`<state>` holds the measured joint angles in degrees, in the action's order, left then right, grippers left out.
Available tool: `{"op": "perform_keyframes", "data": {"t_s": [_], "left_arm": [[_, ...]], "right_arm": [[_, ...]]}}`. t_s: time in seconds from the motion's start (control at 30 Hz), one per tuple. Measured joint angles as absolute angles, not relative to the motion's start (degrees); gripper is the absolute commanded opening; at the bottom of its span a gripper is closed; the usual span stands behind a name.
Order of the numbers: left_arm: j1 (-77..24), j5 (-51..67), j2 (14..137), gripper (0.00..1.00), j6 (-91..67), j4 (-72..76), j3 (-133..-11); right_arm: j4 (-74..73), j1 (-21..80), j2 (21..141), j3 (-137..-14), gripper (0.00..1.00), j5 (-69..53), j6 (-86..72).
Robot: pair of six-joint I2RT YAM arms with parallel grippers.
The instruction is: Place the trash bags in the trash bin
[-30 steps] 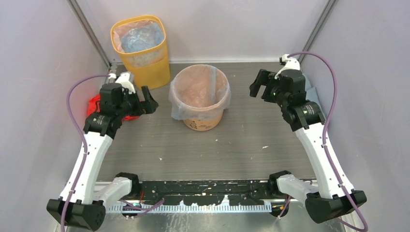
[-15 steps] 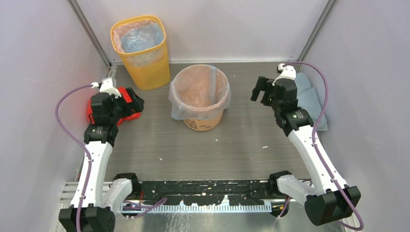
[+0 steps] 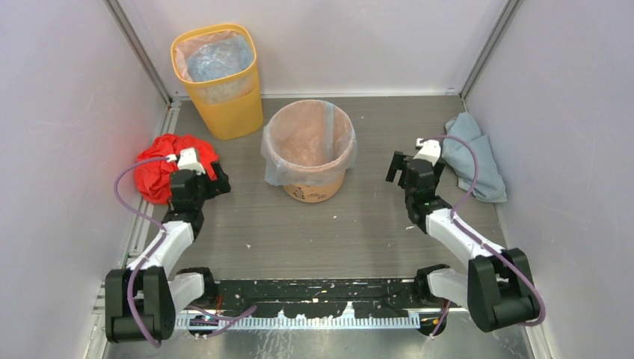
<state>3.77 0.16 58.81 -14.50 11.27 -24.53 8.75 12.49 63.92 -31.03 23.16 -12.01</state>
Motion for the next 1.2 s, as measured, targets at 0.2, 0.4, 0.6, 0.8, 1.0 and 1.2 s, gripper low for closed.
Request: {"op": "perform_keyframes", "data": {"t_s": [0.2, 0.4, 0.6, 0.8, 1.0, 1.2], "left_arm": [[3.77, -1.10, 66.78, 1.00, -10.92, 25.12, -20.86], [4.40, -0.82, 77.14, 1.00, -9.41, 36.10, -20.73], [4.84, 1.19, 84.58, 1.00, -8.86, 38.63, -21.69], [4.91, 2.15, 84.62, 1.00, -8.58, 39.35, -23.59], [4.93, 7.94, 85.67, 1.00, -6.81, 44.42, -22.31], [4.86, 10.09, 88.18, 1.00, -5.76, 50.96, -19.31]], "right_arm": [[23.33, 12.08, 70.50, -24.08, 1.00, 27.27, -10.50], [31.05, 11.14, 72.69, -22.83, 1.00, 29.74, -7.68], [40.32, 9.82, 76.49, -19.22, 1.00, 31.29, -7.22], [42.46, 9.15, 79.26, -18.00, 1.00, 32.49, -7.22], [41.47, 9.15, 79.13, -18.70, 1.00, 32.16, -7.01], [52.56, 9.15, 81.71, -15.46, 1.00, 32.32, -5.82]]}}
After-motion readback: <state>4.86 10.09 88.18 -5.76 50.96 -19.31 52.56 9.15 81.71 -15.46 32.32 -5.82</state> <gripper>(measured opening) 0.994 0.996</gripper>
